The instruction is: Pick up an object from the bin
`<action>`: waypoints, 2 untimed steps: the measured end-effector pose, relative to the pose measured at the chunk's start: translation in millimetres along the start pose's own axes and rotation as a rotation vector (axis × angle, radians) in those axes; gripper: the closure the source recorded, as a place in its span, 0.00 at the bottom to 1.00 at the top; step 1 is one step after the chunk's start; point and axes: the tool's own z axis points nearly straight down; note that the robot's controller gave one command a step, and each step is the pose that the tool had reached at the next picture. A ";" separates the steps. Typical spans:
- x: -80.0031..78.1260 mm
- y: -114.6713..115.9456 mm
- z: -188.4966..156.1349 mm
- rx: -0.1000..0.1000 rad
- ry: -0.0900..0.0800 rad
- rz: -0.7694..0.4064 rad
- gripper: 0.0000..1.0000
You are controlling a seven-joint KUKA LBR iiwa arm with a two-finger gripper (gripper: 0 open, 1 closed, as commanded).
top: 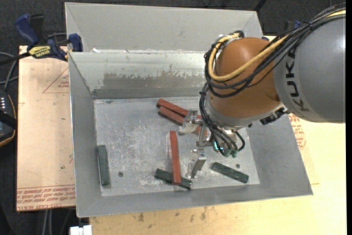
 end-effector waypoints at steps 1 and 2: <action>-1.7 -0.4 -3.8 -0.001 -0.008 0.002 0.00; -2.0 0.4 37.9 -0.001 -0.014 -0.069 0.00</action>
Offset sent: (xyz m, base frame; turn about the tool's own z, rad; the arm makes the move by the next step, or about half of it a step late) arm -0.0028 0.0007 -0.1388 -0.2279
